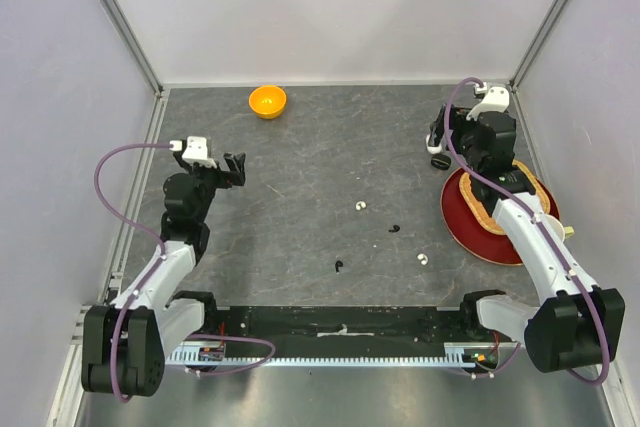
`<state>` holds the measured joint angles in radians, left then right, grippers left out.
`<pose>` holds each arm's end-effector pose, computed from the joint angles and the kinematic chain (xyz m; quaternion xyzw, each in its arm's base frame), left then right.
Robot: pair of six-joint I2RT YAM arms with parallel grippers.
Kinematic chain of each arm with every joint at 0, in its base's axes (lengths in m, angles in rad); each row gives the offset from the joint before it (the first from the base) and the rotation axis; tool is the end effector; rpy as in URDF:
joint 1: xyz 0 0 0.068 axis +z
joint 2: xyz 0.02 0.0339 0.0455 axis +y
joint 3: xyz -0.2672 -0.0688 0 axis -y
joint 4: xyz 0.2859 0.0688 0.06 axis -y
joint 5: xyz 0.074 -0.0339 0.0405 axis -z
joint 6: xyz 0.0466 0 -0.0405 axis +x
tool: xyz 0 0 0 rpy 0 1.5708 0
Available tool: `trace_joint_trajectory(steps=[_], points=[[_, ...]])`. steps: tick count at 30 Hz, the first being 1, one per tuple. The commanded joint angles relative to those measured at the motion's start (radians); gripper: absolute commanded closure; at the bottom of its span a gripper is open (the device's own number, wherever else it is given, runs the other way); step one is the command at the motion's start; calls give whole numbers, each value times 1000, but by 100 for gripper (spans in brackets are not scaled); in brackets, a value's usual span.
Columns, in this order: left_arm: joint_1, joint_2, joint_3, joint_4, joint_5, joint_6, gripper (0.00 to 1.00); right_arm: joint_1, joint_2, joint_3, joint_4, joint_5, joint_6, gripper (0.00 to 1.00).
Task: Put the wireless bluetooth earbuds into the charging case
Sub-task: Pick up the charging case at the center of the board.
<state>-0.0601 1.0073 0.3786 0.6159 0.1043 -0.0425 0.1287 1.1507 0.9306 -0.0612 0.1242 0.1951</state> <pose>0.2634 -0.0207 0.2182 0.0429 0.7103 -0.0730 0.6988 0.3167 0.0352 0.3202 0.0638 0.7960 0.0477 0.6000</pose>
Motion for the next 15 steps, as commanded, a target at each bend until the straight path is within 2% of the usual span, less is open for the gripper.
trace_joint_trajectory(steps=[1, 4, 5, 7, 11, 12, 14, 15], points=[[3, -73, 88, -79, 9, -100, 5, 2, -14, 40, 0, -89, 27, 2], [5, -98, 152, -192, -15, -157, 5, 2, -16, 53, -8, -109, 21, 2], [5, -99, 193, -246, 39, -145, 5, -1, -17, 62, -11, -121, 18, 2], [5, -105, 210, -246, 118, -114, 5, 2, -19, 70, -22, -148, 10, 2], [5, -145, 209, -262, 2, -287, 5, 2, -11, 79, -26, -181, 19, 2], [5, -156, 203, -259, -17, -345, 0, 2, -11, 64, -2, -154, 97, 2], [5, -192, 162, -243, 5, -346, 0, 0, -55, -57, 53, -220, 139, 2], [5, -206, 149, -272, 3, -344, 0, 0, -77, -103, 140, -251, 136, 2]])
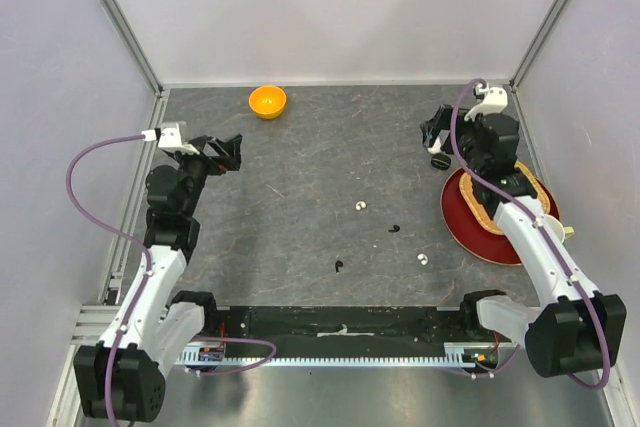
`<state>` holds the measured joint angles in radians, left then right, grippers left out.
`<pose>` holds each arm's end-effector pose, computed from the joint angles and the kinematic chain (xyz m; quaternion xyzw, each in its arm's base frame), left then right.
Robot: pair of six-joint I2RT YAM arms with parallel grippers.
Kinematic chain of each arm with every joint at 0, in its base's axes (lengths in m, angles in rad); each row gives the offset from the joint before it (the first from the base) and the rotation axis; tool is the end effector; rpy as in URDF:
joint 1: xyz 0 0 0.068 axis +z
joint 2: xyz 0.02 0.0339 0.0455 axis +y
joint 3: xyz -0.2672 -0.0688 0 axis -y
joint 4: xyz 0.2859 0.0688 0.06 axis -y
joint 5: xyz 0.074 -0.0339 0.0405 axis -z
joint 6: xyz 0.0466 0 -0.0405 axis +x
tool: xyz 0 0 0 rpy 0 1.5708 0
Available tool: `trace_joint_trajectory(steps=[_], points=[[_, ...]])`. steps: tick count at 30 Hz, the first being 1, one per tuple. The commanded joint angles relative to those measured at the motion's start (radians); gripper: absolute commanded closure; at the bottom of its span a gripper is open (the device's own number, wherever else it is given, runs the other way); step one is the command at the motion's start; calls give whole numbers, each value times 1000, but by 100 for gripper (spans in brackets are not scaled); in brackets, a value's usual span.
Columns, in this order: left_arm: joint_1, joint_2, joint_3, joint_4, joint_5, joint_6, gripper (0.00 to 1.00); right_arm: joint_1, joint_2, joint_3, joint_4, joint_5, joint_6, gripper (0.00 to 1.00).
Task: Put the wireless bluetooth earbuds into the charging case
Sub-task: Pick up the charging case at the center of the board.
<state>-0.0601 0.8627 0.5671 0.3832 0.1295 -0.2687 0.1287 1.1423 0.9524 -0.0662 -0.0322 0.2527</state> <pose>0.2561 -0.0214 0.3011 -0.0227 0.6754 -0.1635 0.7188 0.3149 0.0423 0.3310 0.0392 0.7906 0.1283 0.5974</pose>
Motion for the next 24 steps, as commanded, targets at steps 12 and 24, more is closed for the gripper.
trace_joint_trajectory(steps=[12, 24], points=[[5, -173, -20, -255, 65, 39, 0, 2, -88, -40, -168, -1, 57, 2], [5, -60, 77, -445, 249, 16, 0, 0, -164, -30, -264, 75, 23, 2]])
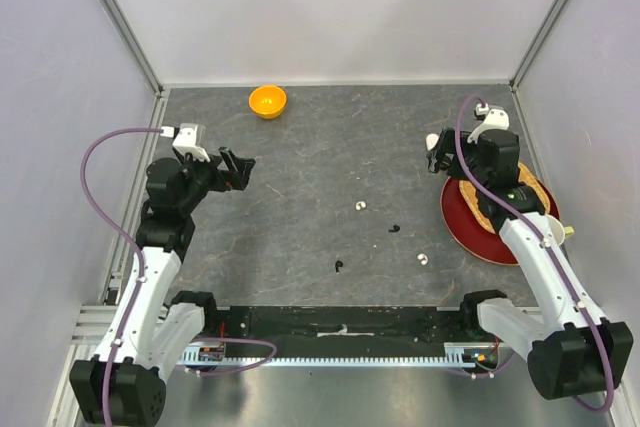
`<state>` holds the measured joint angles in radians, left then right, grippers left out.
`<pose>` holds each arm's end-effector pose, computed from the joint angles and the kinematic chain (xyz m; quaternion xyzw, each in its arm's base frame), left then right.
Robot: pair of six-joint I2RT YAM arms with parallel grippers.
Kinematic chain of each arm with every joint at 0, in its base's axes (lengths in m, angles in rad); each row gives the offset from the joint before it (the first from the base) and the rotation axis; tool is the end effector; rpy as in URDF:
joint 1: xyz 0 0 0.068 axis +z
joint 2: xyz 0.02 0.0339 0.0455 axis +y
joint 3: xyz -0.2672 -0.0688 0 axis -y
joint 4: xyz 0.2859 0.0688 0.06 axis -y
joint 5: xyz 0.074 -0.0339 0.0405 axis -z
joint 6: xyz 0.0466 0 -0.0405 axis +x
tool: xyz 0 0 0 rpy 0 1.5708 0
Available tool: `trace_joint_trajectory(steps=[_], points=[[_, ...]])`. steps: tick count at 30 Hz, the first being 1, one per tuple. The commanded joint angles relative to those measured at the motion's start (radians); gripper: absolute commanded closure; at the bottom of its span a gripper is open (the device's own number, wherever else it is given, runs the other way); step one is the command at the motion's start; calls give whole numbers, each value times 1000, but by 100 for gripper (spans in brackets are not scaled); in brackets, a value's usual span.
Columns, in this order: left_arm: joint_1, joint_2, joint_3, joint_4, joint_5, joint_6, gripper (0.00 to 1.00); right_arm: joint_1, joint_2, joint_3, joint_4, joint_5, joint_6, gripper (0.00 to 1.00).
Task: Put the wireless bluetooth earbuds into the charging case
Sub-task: Pick up the charging case at the center of the board.
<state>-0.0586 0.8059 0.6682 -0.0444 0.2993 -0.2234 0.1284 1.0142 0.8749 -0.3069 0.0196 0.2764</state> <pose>0.2418 -0.0279 0.3050 0.0325 0.7652 -0.2024 0.6104 0.2769 0.0348 0.3081 0.0678 0.8433 0.0990 0.5239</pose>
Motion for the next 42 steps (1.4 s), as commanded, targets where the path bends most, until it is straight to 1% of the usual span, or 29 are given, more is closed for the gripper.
trace_joint_trajectory(steps=[1, 2, 4, 6, 7, 9, 11, 15, 16, 18, 19, 21, 22, 24, 25, 28, 32, 37, 42], points=[[2, -2, -27, -15, 93, -33, 0, 0, -49, 39, -8, 13, -2, 2], [2, -5, -24, -21, 100, -33, 0, 0, -69, 30, 9, -13, -11, 2], [2, -7, -19, -41, 95, -47, 0, -1, -74, 9, 51, 6, -10, 2], [2, -2, -19, -63, 93, -42, 0, 0, -31, 36, 42, 46, -9, 2], [2, 1, -15, -75, 83, -44, 0, 0, -7, 56, 7, 54, -19, 2], [2, 12, -4, -95, 57, -50, 0, 0, 69, 110, -24, 46, -57, 2], [2, 27, 1, -103, 52, -54, 0, -1, 135, 140, -35, 77, -51, 2], [3, 61, 8, -110, 66, -67, 0, 0, 263, 223, -37, 97, -65, 2], [2, 67, 13, -117, 69, -67, 0, 0, 323, 237, -35, 92, -75, 2], [3, 82, 25, -123, 75, -68, 0, 0, 383, 278, -31, 109, -75, 5], [2, 88, 27, -124, 77, -70, 0, -3, 441, 292, -31, 132, -78, 8], [3, 101, 27, -123, 93, -77, 0, 0, 503, 347, -26, 137, -88, 9], [2, 105, 27, -123, 98, -80, 0, 0, 558, 370, -29, 138, -92, 12], [3, 116, 30, -121, 116, -86, 0, -1, 610, 418, -20, 147, -100, 13], [3, 125, 34, -123, 116, -87, 0, -1, 663, 429, -18, 155, -97, 15], [3, 133, 48, -147, 81, -87, 0, -9, 757, 489, -29, 161, -88, 18], [3, 141, 50, -149, 64, -85, 0, -29, 863, 565, -34, 174, -71, 20], [3, 165, 59, -146, 95, -77, 0, -59, 983, 630, -37, 149, -68, 22], [3, 176, 62, -152, 93, -67, 0, -75, 1050, 668, -41, 135, -85, 23]])
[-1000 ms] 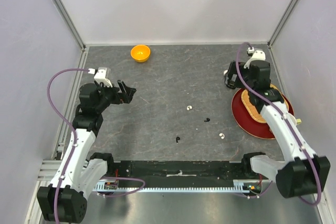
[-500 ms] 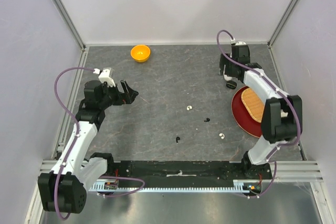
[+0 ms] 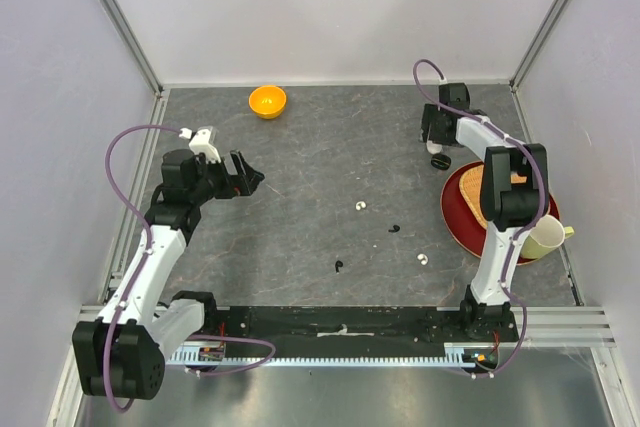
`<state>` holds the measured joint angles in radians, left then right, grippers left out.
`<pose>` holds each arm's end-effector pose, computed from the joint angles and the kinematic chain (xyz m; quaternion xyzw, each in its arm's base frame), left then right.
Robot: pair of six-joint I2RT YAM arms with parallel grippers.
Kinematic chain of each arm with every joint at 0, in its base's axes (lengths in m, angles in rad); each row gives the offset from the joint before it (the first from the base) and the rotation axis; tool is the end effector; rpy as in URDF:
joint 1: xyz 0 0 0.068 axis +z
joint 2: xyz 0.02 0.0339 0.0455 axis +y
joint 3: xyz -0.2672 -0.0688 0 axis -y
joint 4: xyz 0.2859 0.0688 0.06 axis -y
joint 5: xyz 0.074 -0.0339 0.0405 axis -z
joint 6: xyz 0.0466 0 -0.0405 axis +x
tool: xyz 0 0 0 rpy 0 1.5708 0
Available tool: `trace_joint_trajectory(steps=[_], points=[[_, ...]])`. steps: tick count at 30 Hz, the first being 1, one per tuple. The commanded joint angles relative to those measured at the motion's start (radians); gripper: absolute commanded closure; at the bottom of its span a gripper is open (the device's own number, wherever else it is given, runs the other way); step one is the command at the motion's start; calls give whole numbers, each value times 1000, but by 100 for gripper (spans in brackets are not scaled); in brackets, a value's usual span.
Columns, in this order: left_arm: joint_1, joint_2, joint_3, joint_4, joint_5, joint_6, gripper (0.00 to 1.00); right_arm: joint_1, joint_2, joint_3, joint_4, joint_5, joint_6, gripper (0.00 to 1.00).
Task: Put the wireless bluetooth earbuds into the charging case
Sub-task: Pick up the charging case at the center of the board.
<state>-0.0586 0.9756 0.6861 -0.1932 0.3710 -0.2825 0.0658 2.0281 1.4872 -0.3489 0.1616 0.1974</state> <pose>0.2639 -0.0324 0.2561 0.0009 0.8463 -0.2419 0.4746 0.4889 0.0247 0.1642 0.0887 0.9357 -0.0317 0.3400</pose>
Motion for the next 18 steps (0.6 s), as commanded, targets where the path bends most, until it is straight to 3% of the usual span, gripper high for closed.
trace_joint_trajectory(steps=[1, 11, 18], points=[[3, 9, 46, -5, 22, -9, 0, -17, 41, 58, 1, -14, -9, 23], [3, 26, 67, -43, 20, 11, 0, -23, 112, 97, -12, -46, -27, 23], [3, 55, 79, -41, 23, 6, 0, -23, 126, 94, -25, -34, -41, 29]])
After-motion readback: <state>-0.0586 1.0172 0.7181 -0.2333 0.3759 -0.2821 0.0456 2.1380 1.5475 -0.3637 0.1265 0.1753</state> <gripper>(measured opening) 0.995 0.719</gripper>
